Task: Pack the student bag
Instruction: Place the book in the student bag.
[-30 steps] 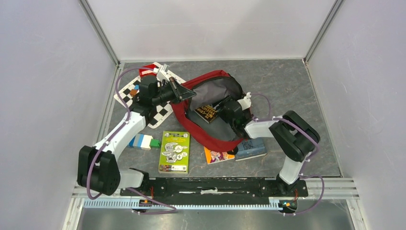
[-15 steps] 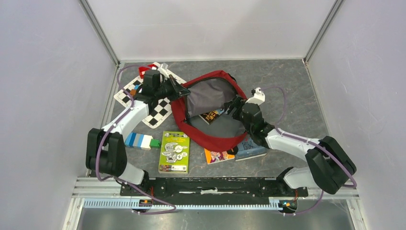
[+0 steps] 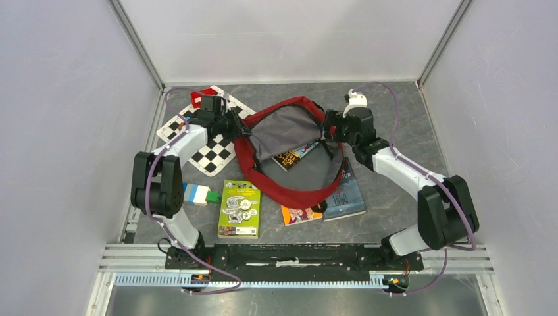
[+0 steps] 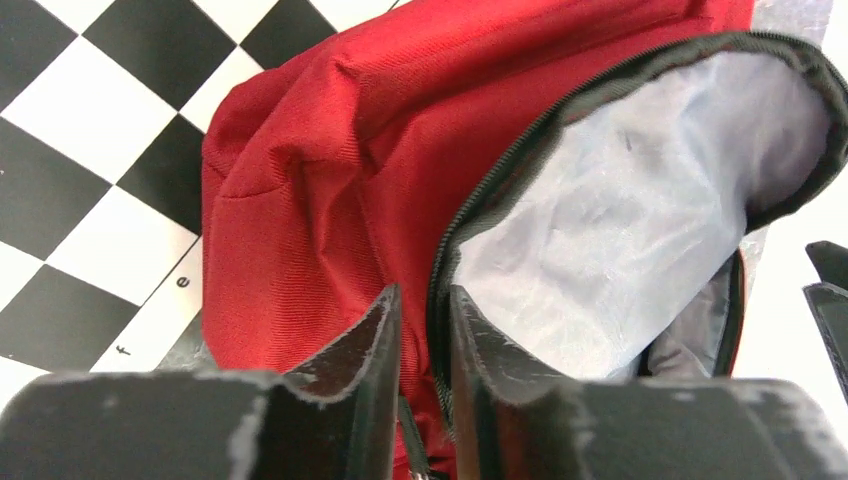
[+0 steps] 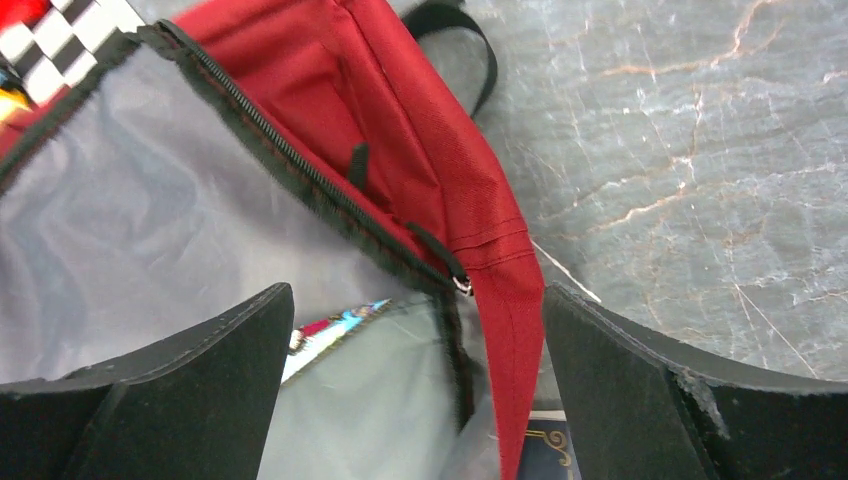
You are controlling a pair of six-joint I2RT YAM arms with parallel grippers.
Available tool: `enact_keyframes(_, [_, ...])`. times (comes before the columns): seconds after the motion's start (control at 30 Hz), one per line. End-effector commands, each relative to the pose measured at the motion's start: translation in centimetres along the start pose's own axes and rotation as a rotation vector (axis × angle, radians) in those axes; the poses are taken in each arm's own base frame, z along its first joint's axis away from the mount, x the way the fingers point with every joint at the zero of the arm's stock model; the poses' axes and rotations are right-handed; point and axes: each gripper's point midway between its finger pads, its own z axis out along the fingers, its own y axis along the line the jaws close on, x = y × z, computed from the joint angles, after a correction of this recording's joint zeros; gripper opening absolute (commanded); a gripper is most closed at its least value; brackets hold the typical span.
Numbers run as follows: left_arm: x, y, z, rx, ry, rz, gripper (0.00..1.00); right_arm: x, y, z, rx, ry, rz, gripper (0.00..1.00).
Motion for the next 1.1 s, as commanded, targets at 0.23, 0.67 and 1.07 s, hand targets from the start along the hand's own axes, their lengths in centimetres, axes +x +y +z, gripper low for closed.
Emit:
enact_keyframes(0.23, [-3.9,0.1,-2.5,-0.092,-0.084,0.18,0.8,2.2,-4.1,0.0,-0.054,0.188,-0.035,0.98])
enact_keyframes(0.67, [1.2,-0.5,-7.1,-0.04,-0.037,0.058,1.0,10.5,-7.5,-10.1,-0.091,0.411,0.027,0.98])
enact_keyframes(1.07, [0.0,-2.4,-8.4,-0.001,-0.064,0.039,1.0,16.3,-6.7,-11.4,-0.275,0.586,-0.053,0.93])
